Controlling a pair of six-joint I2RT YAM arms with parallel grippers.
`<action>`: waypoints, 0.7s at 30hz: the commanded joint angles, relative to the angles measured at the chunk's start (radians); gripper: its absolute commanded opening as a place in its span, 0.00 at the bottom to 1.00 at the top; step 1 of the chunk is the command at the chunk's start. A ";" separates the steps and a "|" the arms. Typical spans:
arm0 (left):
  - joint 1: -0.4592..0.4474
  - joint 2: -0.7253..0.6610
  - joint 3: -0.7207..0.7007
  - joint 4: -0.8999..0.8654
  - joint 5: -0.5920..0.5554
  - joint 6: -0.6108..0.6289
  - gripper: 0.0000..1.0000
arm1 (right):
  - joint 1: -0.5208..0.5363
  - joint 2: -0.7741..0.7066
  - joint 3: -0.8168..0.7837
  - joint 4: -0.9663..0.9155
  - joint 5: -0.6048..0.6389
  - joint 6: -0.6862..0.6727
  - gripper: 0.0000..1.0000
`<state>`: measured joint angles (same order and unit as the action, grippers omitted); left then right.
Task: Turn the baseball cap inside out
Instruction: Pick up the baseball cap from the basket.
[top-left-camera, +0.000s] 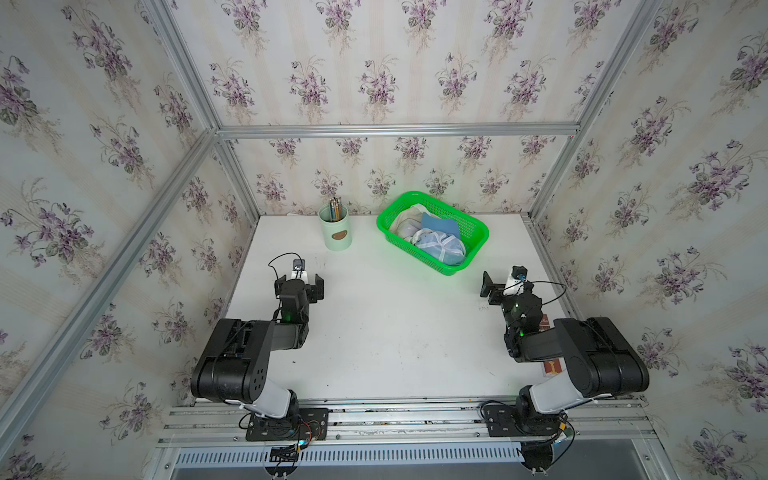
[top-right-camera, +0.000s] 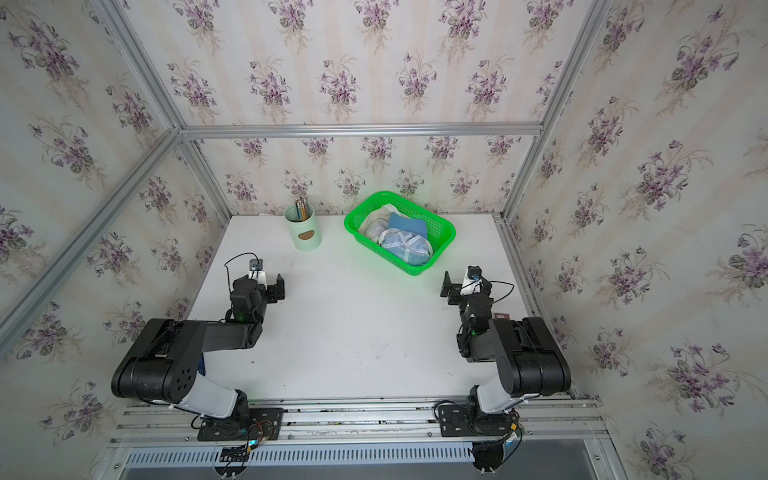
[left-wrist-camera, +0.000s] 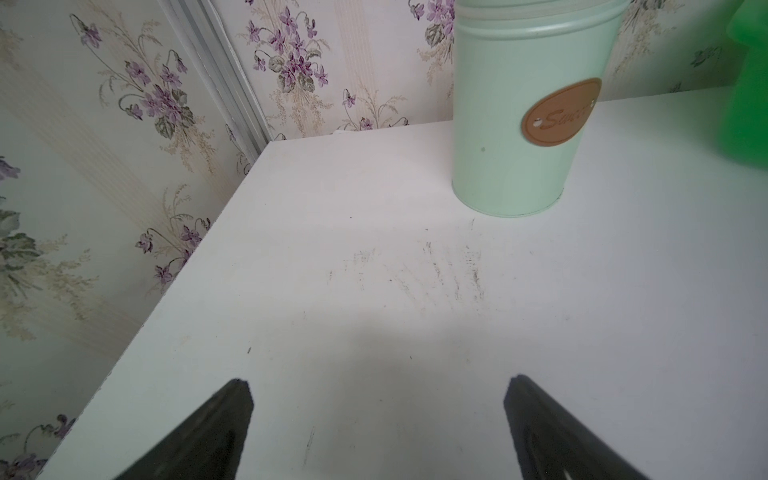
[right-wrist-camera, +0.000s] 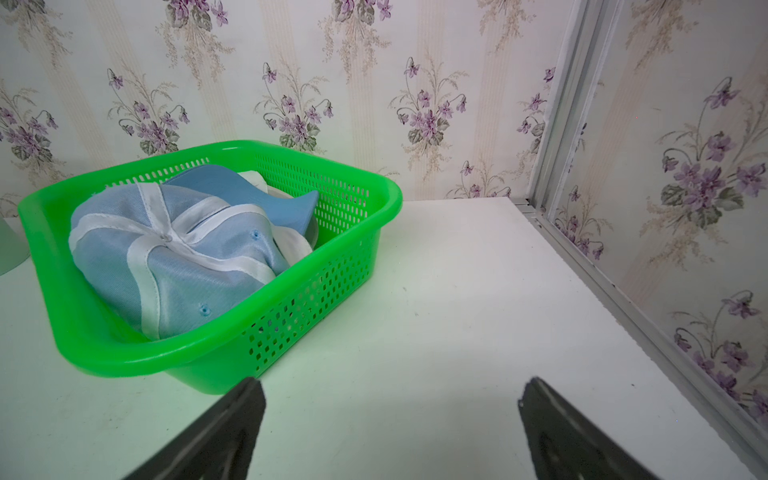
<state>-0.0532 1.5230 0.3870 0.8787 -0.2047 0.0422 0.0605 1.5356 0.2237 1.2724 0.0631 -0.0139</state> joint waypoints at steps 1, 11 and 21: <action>-0.005 -0.070 0.015 -0.117 -0.024 -0.030 0.99 | 0.001 -0.080 0.084 -0.215 0.045 0.028 1.00; -0.339 -0.268 0.283 -0.473 -0.435 0.283 0.99 | 0.170 -0.328 0.380 -0.814 0.195 -0.014 1.00; -0.331 -0.244 0.729 -1.202 -0.035 0.015 0.99 | 0.330 0.041 1.047 -1.393 0.091 0.172 1.00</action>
<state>-0.3649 1.2560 1.0691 -0.0650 -0.2798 0.1265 0.3622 1.4815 1.1599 0.1238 0.1856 0.0864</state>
